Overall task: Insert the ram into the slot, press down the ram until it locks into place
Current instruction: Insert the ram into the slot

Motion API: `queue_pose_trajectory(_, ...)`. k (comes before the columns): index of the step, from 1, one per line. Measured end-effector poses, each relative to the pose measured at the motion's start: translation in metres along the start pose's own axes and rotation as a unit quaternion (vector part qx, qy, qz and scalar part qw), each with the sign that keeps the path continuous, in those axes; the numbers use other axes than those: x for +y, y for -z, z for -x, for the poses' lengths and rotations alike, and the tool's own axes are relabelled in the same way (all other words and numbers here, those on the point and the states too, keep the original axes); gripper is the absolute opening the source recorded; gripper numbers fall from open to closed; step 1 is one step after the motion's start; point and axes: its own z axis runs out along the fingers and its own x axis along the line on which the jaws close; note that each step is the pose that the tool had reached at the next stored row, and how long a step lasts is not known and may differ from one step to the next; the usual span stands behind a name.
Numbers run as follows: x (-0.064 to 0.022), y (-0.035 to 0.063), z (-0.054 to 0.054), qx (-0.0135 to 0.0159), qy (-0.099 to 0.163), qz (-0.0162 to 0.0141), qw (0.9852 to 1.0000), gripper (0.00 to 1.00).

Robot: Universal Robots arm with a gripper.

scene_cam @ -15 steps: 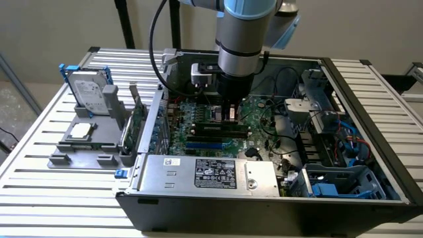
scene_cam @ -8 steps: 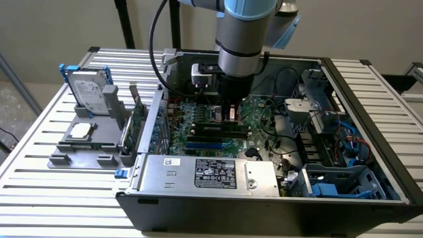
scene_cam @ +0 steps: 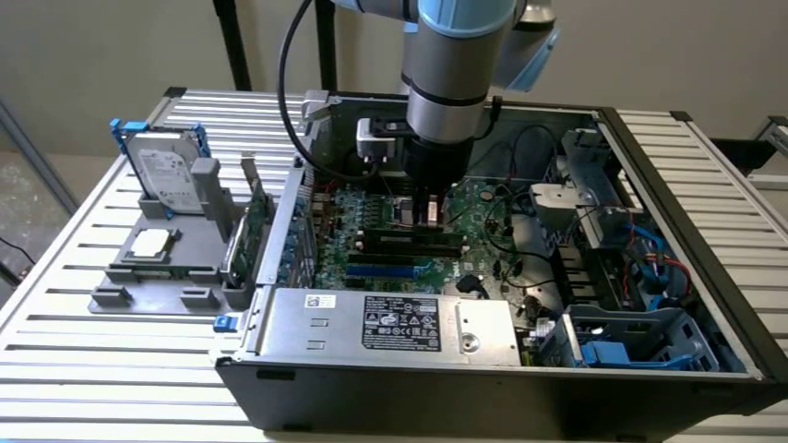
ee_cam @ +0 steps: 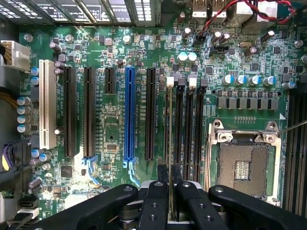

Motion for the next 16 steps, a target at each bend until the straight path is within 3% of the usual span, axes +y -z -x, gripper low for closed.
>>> queue_pose_trajectory(10,0.0003,-0.0008,0.0,-0.0004,-0.009,-0.0003,1.0,0.14)
queue_pose_trajectory(16,0.0014,-0.0019,0.0,-0.0004,-0.009,-0.0033,1.0,0.14)
